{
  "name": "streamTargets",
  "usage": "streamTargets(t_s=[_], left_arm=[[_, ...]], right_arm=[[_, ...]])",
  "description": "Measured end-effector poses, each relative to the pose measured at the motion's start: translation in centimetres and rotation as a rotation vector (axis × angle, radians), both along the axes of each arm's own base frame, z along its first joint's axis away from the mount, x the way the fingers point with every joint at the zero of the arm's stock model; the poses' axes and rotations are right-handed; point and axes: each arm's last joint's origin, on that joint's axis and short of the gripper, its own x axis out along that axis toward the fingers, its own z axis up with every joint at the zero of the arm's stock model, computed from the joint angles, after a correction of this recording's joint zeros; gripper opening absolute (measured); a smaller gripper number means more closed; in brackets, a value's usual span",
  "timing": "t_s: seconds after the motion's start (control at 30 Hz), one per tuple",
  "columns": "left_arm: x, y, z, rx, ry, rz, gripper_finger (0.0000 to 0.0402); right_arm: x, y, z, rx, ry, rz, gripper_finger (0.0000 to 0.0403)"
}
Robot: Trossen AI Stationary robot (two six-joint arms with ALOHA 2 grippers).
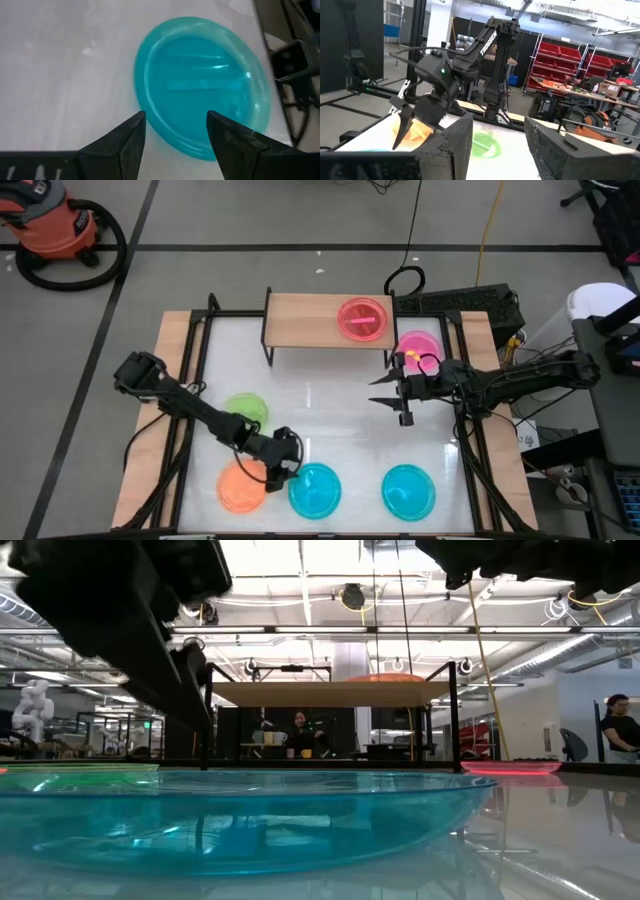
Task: Place and stack plates onto a shelf
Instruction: Stack the left blue plate on top of the pink plate on the shelf
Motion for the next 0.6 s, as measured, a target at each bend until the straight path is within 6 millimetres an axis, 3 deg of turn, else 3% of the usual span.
streamTargets(t_s=[0.27,0.6], left_arm=[[0.7,0.8,-1.4,-0.038,0.068,0.092,0.0214],[2.2,-0.1,-2.5,-0.049,0.125,0.056,0.0214]], right_arm=[[0.0,0.5,0.0,0.0,-0.001,0.025,0.016],[0.0,0.6,0.1,0.0,-0.009,0.029,0.016]])
